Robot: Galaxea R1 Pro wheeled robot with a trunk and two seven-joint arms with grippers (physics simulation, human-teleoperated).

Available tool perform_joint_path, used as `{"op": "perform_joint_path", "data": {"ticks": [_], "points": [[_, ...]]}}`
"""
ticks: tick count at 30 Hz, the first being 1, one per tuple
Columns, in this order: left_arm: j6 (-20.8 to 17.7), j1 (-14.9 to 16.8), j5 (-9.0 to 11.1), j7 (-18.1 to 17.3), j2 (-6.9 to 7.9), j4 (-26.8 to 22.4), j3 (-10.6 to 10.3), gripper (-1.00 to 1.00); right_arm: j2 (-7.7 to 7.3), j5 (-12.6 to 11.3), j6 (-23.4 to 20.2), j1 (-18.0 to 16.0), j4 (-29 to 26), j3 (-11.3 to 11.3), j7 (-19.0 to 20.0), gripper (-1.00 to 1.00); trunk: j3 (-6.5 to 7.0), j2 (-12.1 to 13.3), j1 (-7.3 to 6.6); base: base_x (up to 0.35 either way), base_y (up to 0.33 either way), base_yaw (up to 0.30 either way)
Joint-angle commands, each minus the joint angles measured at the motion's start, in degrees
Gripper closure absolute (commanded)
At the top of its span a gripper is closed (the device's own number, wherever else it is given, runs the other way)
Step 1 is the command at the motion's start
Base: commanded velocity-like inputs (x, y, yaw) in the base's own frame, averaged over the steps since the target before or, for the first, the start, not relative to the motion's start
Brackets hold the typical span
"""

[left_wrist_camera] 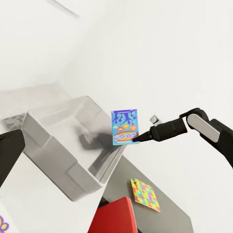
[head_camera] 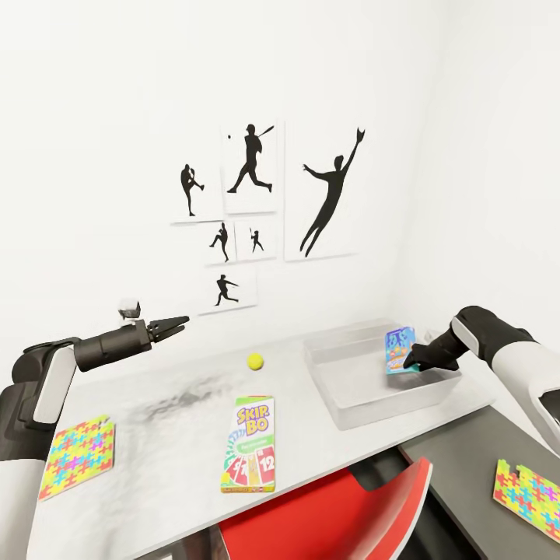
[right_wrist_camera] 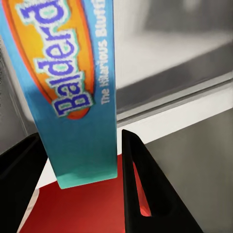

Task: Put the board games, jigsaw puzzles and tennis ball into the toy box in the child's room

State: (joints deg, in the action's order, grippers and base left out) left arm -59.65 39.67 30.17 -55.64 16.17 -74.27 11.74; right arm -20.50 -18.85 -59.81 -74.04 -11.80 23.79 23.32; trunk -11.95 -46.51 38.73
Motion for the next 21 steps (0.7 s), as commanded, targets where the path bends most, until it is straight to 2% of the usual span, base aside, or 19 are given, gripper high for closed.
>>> {"op": "perform_joint_path", "data": {"ticks": [1, 13, 21], "points": [[-0.2, 0.1, -0.2, -0.3, 0.00, 0.0, 0.0, -1.00, -0.04, -0.4, -0.2, -0.1, -0.1, 0.5, 0.1, 1.00, -0.09, -0.1, 0.01, 0.000, 0.000, 0.000], [-0.2, 0.1, -0.1, -0.3, 0.00, 0.0, 0.0, -1.00, 0.01, -0.3, -0.2, -0.1, -0.1, 0.5, 0.1, 1.00, -2.06, -4.5, 2.43, 0.000, 0.000, 0.000], [-0.2, 0.1, -0.2, -0.3, -0.04, 0.0, 0.1, -1.00, -0.11, -0.4, -0.2, -0.2, -0.1, 0.5, 0.1, 1.00, -2.06, -4.5, 2.43, 0.000, 0.000, 0.000]]}}
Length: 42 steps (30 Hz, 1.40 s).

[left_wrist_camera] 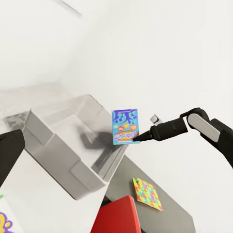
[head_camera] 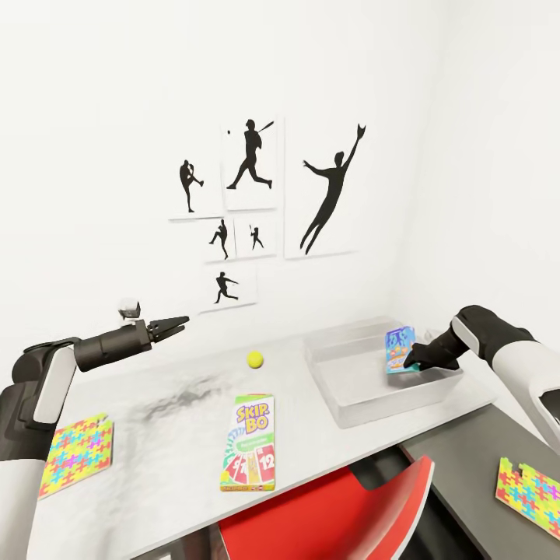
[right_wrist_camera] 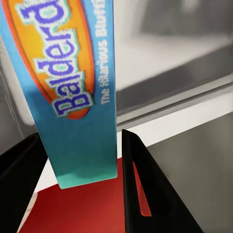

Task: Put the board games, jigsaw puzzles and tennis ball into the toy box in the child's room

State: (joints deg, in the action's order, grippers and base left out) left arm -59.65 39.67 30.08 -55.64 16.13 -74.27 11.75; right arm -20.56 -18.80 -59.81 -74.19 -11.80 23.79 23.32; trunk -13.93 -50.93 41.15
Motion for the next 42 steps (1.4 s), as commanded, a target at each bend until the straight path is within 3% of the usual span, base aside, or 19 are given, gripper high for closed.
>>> {"op": "perform_joint_path", "data": {"ticks": [1, 11, 17, 42], "points": [[-0.2, 0.1, -0.1, -0.3, -0.02, 0.0, 0.0, -1.00, -0.09, -0.5, -0.2, -0.1, -0.1, 0.5, 0.1, 1.00, -0.08, -0.1, 0.01, 0.000, 0.000, 0.000], [-0.2, 0.1, -0.1, -0.3, -0.04, 0.0, 0.3, -1.00, 0.05, -0.6, -0.2, -0.1, -0.1, 0.3, 0.0, 1.00, -0.08, -0.1, 0.01, 0.000, 0.000, 0.000], [-0.2, 0.1, 0.0, -0.3, -0.05, 0.0, 0.3, -1.00, 0.01, -0.6, -0.2, -0.1, -0.1, 0.3, 0.0, 1.00, -1.16, -2.5, 1.33, 0.000, 0.000, 0.000], [-0.2, 0.1, 0.0, -0.3, 0.22, 0.0, 0.4, -1.00, -0.14, -0.6, -0.2, -1.4, 0.4, 0.3, -0.1, 1.00, -1.16, -2.5, 1.33, 0.000, 0.000, 0.000]]}}
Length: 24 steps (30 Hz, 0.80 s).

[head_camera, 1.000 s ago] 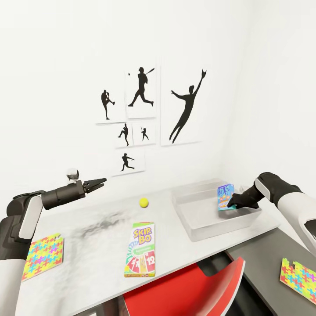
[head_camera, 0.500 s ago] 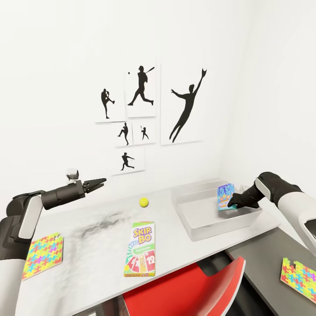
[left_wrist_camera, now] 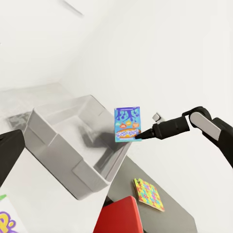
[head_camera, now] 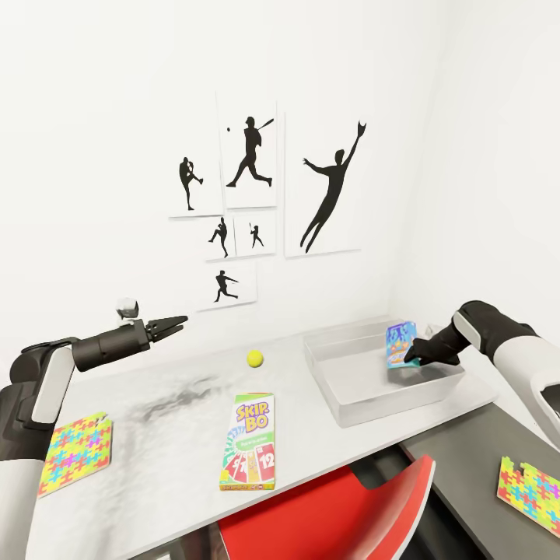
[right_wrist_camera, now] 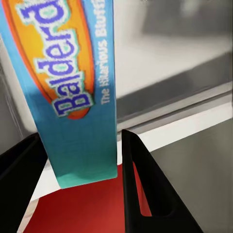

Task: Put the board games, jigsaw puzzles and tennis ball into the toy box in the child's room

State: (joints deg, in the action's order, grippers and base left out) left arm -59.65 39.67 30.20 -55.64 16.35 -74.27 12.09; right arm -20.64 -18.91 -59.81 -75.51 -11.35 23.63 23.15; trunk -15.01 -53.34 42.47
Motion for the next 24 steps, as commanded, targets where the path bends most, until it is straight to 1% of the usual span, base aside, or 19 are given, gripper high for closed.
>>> {"op": "perform_joint_path", "data": {"ticks": [1, 3, 8, 18, 21, 24], "points": [[-0.2, 0.1, -0.2, -0.3, 0.00, 0.0, 0.0, -1.00, -0.08, -0.4, -0.2, -0.1, -0.2, 0.5, 0.1, 1.00, -0.08, -0.1, 0.01, 0.000, 0.000, 0.000], [-0.2, 0.1, -0.2, -0.3, 0.00, 0.0, 0.0, -1.00, -0.09, -0.4, -0.2, -0.1, -0.3, 0.5, 0.1, 1.00, -0.08, -0.1, 0.01, 0.000, 0.000, 0.000], [-0.2, 0.1, -0.2, -0.3, 0.00, 0.0, 0.0, -1.00, 0.01, -0.4, -0.2, 0.0, -0.4, 0.5, 0.0, 1.00, -0.98, -2.1, 1.11, 0.000, 0.000, 0.000], [-0.2, 0.0, -0.2, -0.3, 0.05, 0.0, 0.0, -1.00, 0.13, -0.4, -0.2, 0.0, -0.6, 0.4, -0.3, 1.00, -0.98, -2.1, 1.11, 0.000, 0.000, 0.000], [-0.2, 0.0, -0.2, -0.3, 0.06, 0.0, 0.0, -1.00, 0.43, -0.4, -0.2, -0.1, -0.6, 0.2, -0.5, 1.00, -0.98, -2.1, 1.11, 0.000, 0.000, 0.000], [-0.2, 0.0, -0.2, -0.3, 0.08, 0.0, 0.0, -1.00, 0.69, -0.4, -0.2, -1.0, -0.6, 0.1, -1.3, 1.00, -0.98, -2.1, 1.11, 0.000, 0.000, 0.000]]}}
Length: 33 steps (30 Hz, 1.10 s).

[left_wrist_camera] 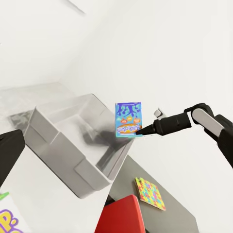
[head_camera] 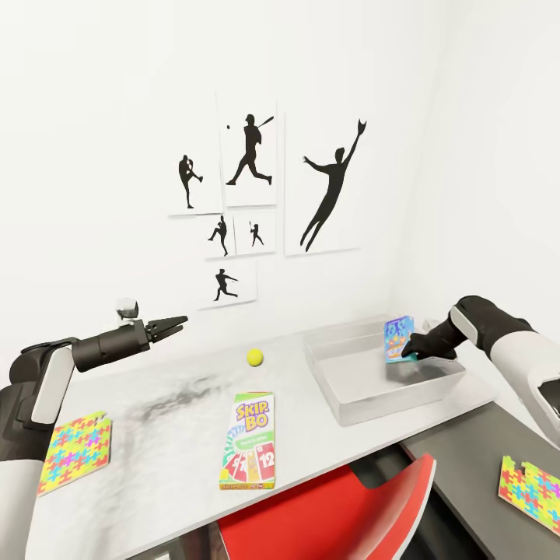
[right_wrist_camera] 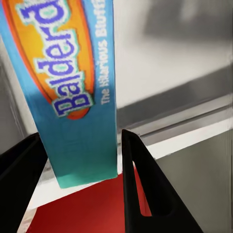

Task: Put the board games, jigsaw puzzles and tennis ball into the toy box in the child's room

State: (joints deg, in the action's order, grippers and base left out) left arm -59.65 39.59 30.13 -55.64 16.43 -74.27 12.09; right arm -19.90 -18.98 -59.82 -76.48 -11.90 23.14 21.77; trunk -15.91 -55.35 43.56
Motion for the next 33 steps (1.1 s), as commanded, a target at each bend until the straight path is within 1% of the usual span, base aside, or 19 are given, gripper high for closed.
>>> {"op": "perform_joint_path", "data": {"ticks": [1, 5, 9, 14, 20, 24, 31, 33], "points": [[-0.2, 0.1, -0.1, -0.3, -0.01, 0.0, 0.0, -1.00, 0.01, -0.4, -0.2, -0.5, -0.1, 0.5, -0.5, 1.00, -0.08, -0.1, 0.01, 0.000, 0.000, 0.000], [-0.2, 0.1, -0.2, -0.3, -0.03, 0.0, 0.0, -1.00, 0.20, -0.4, -0.2, -1.9, 0.0, 0.5, -3.4, 1.00, -0.08, -0.1, 0.01, 0.000, 0.000, 0.000], [-0.2, 0.1, -0.2, -0.3, -0.03, 0.0, 0.0, -1.00, 0.39, -0.4, -0.2, -2.4, 0.0, 0.2, -5.8, 1.00, -0.08, -0.1, 0.01, 0.000, 0.000, 0.000], [-0.2, 0.1, -0.1, -0.3, -0.07, 0.0, 0.0, -1.00, 0.48, -0.4, 0.5, -2.5, 0.0, -0.6, -8.0, 1.00, -0.98, -2.1, 1.11, 0.000, 0.000, 0.000], [-0.2, 0.1, -0.2, -0.3, -0.07, 0.0, 0.0, -1.00, 1.74, -0.4, 0.7, -2.5, 0.0, -0.8, -8.7, 1.00, -2.06, -4.5, 2.42, 0.000, 0.000, 0.000], [-0.2, 0.1, -0.2, -0.3, -0.03, 0.0, 0.0, -1.00, 2.06, -0.4, 0.8, -2.4, 0.0, -0.8, -8.7, 1.00, -2.78, -6.1, 3.30, 0.000, 0.000, 0.000], [-0.2, 0.1, -0.2, -0.3, 0.01, 0.0, 0.0, -1.00, 2.14, -0.4, 1.6, -2.4, 0.0, -0.8, -8.8, 1.00, -2.78, -6.1, 3.30, 0.000, 0.000, 0.000], [-0.2, 0.1, -0.2, -0.3, 0.01, 0.0, 0.1, -1.00, 2.13, -0.4, 1.7, -2.4, 0.0, -0.8, -8.8, 1.00, -3.14, -6.9, 3.74, 0.000, 0.000, 0.000]]}}
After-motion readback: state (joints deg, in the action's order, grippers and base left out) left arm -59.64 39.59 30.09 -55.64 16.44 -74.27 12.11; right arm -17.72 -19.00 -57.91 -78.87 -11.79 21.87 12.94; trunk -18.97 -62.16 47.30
